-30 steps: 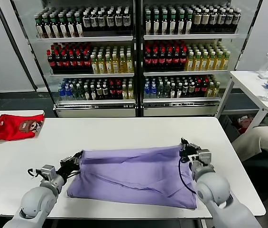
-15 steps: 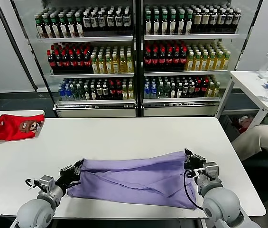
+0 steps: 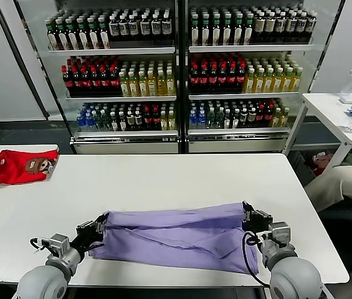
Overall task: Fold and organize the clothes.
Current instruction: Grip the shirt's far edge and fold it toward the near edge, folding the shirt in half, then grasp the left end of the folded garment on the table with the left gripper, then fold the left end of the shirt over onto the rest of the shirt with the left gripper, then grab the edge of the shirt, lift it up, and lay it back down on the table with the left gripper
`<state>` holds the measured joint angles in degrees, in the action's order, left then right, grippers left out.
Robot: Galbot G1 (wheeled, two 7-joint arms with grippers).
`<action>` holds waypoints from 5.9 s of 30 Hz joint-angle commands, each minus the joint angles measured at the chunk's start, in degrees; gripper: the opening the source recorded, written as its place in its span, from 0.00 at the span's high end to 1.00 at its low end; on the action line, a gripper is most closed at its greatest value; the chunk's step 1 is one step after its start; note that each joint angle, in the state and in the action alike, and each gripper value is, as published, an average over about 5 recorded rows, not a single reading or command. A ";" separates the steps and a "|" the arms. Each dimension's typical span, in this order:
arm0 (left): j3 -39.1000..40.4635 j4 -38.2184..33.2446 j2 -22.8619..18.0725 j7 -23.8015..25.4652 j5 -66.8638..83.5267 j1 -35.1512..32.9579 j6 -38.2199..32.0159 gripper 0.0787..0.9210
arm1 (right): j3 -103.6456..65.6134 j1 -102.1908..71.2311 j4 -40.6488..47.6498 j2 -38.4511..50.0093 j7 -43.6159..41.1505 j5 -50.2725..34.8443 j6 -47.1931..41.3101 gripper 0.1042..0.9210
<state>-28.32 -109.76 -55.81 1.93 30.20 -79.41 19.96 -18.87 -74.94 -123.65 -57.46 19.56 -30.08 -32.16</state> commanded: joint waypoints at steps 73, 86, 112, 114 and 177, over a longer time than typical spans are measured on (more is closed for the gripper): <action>-23.90 -6.07 -3.26 -13.18 -25.59 -4.10 5.88 0.96 | -8.86 -13.83 -9.24 -4.31 -2.74 5.13 0.53 0.12; -1.12 -22.28 -10.32 -8.72 -6.05 -4.51 13.45 0.96 | -8.59 -13.48 -9.03 -4.87 -2.78 5.73 0.50 0.12; 21.64 -10.97 -23.03 -10.18 -8.73 10.18 7.92 0.93 | -6.00 -12.97 -8.58 -6.27 -2.79 8.63 0.28 0.12; 21.26 -12.11 -23.11 -10.16 -8.26 10.10 6.56 0.87 | -5.38 -12.29 -8.46 -6.00 -2.79 8.67 0.10 0.12; -16.37 -8.55 -13.67 -4.25 9.73 -4.66 10.02 0.96 | -5.00 -10.35 -7.46 -4.35 -3.62 8.09 0.39 0.12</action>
<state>-33.13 -111.85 -71.23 -2.50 38.49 -82.06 28.99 -23.77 -85.50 -130.95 -62.03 15.90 -21.97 -31.74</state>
